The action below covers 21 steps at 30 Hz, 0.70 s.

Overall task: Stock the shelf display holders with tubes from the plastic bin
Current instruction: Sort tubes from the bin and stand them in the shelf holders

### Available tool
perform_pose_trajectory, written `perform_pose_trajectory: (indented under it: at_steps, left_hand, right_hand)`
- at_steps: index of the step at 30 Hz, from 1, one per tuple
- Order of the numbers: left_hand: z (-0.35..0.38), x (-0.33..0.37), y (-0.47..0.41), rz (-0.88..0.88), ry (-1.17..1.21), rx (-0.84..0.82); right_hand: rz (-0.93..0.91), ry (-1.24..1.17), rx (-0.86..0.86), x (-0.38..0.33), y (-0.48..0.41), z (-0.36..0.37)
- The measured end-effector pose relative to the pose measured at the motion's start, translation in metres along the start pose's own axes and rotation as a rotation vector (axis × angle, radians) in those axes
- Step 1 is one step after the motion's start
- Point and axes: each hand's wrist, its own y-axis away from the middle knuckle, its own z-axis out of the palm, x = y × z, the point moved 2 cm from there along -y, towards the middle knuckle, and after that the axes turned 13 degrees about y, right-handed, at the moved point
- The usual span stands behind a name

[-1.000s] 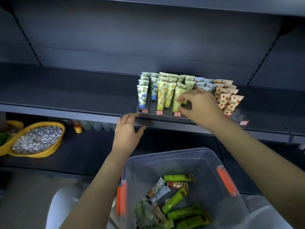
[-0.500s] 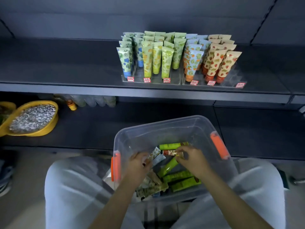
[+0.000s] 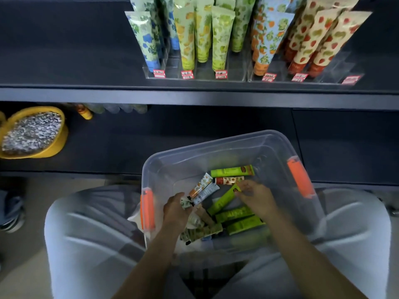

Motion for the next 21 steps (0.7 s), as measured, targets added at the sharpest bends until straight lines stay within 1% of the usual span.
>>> perform_pose_trajectory:
  at_steps: [3, 6, 8, 14, 17, 21]
  left_hand:
    - [0.005, 0.0, -0.014, -0.028, 0.046, 0.006]
    - [0.008, 0.005, -0.029, -0.043, 0.187, 0.011]
    - [0.011, 0.011, -0.038, -0.054, 0.247, -0.018]
    - [0.019, 0.014, -0.053, -0.06, 0.265, -0.121]
    - [0.021, 0.01, -0.058, -0.05, 0.218, -0.112]
    - [0.024, 0.008, -0.067, -0.069, 0.232, -0.106]
  right_hand:
    - [0.037, -0.029, 0.009, 0.003, -0.012, 0.001]
    - [0.076, -0.051, 0.064, 0.006, -0.025, 0.001]
    - [0.112, -0.067, 0.073, 0.008, -0.034, 0.0]
    - [0.261, -0.221, 0.039, 0.019, -0.057, 0.005]
    - [0.317, -0.25, -0.021, 0.022, -0.066, 0.01]
    - [0.356, -0.261, -0.088, 0.022, -0.072, 0.02]
